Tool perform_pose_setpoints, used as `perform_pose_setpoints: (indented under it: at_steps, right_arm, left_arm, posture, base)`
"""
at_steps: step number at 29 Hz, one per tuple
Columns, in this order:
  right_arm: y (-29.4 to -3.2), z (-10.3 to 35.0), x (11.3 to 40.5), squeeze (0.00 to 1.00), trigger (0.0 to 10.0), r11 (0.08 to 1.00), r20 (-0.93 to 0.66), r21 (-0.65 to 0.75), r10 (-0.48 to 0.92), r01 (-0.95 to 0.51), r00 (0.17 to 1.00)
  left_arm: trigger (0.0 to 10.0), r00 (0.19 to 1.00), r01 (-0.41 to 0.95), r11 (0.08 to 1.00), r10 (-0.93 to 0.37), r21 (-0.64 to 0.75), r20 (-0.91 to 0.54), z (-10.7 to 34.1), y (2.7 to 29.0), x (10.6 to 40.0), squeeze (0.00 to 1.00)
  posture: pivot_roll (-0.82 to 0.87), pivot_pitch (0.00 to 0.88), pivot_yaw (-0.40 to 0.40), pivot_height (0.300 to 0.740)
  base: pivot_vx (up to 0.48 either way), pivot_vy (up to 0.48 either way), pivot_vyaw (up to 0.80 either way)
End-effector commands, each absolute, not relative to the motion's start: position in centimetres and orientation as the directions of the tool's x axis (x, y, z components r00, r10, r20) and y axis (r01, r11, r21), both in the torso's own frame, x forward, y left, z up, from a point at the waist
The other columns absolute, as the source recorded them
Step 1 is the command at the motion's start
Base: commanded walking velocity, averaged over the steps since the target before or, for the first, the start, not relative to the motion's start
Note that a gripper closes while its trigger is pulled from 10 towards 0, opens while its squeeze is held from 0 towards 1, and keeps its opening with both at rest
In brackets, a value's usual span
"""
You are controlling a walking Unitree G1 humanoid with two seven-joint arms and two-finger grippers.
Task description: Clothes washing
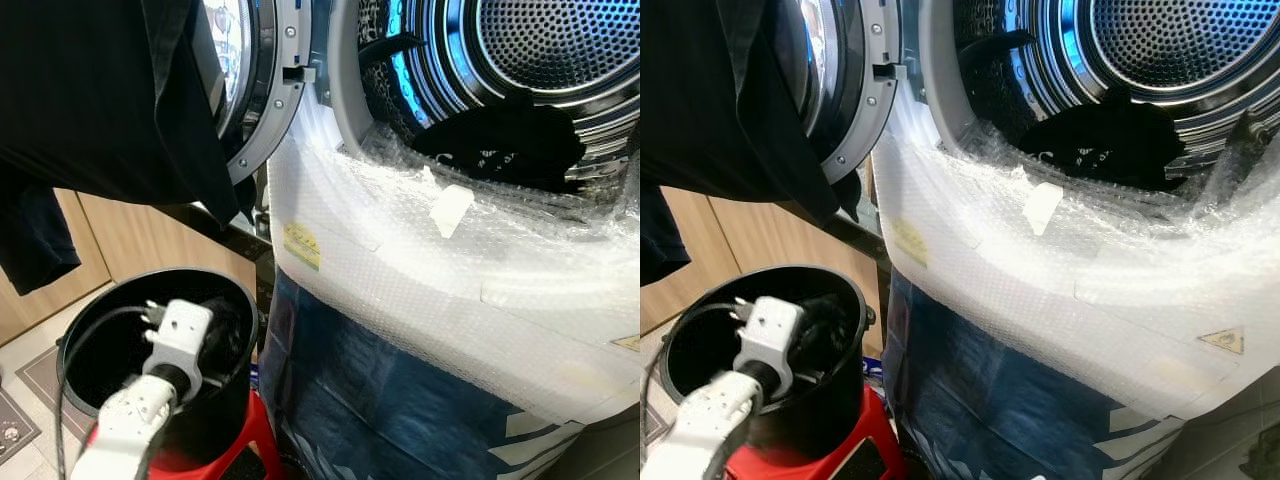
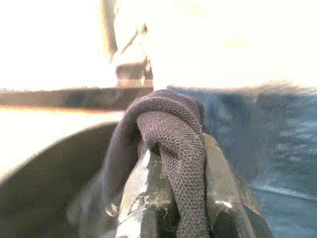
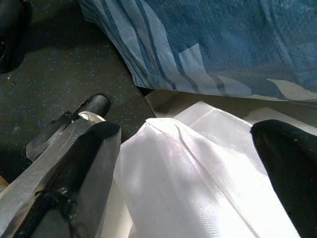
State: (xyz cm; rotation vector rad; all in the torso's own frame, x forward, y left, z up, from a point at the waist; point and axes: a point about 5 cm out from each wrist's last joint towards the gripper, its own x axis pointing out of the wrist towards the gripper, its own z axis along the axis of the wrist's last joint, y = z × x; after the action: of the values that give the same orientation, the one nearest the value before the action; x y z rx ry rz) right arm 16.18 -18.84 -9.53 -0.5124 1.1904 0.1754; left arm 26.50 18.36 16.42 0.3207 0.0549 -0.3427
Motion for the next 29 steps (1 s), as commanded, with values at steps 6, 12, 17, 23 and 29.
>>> perform_pose_setpoints:
  at_steps: [6,12,17,23,29]
  right_arm:
    - [-18.9,-9.6,16.1,0.0,10.0,0.873,-0.918,-0.289,-0.136,-0.394,0.372]
    - [-18.9,-9.6,16.1,0.0,10.0,0.873,-0.917,-0.29,-0.136,-0.392,0.374]
    - [-18.8,-9.6,16.1,0.0,10.0,0.879,-0.917,-0.282,-0.131,-0.383,0.376]
    - [-18.6,-9.5,16.3,0.0,10.0,0.879,-0.914,-0.286,-0.132,-0.381,0.383]
    - [-18.6,-9.5,16.3,0.0,10.0,0.877,-0.915,-0.287,-0.132,-0.385,0.381]
  left_arm:
    - [0.0,0.78,0.57,0.69,-0.625,0.447,-0.028,23.8,14.9,27.1,0.0]
    - [0.0,0.566,0.723,0.448,-0.821,0.526,-0.078,26.4,10.9,27.4,0.0]
    - [0.0,0.424,0.803,0.319,-0.899,0.503,-0.107,26.9,8.4,27.7,0.0]
    - [0.0,0.315,0.836,0.248,-0.947,0.49,-0.057,27.7,4.8,28.4,0.0]
    - [0.0,0.274,0.854,0.233,-0.962,0.466,-0.02,27.9,3.3,28.1,0.0]
  posture:
    - [0.37,0.004,-0.066,0.74]
    - [0.36,0.0,-0.053,0.74]
    - [0.35,0.0,-0.045,0.74]
    - [0.34,0.0,-0.041,0.74]
    - [0.34,0.0,-0.041,0.74]
  base:
    - [0.0,0.0,0.0]
    - [0.0,0.0,0.0]
    - [0.0,0.0,0.0]
    - [0.0,0.0,0.0]
    - [0.0,0.0,0.0]
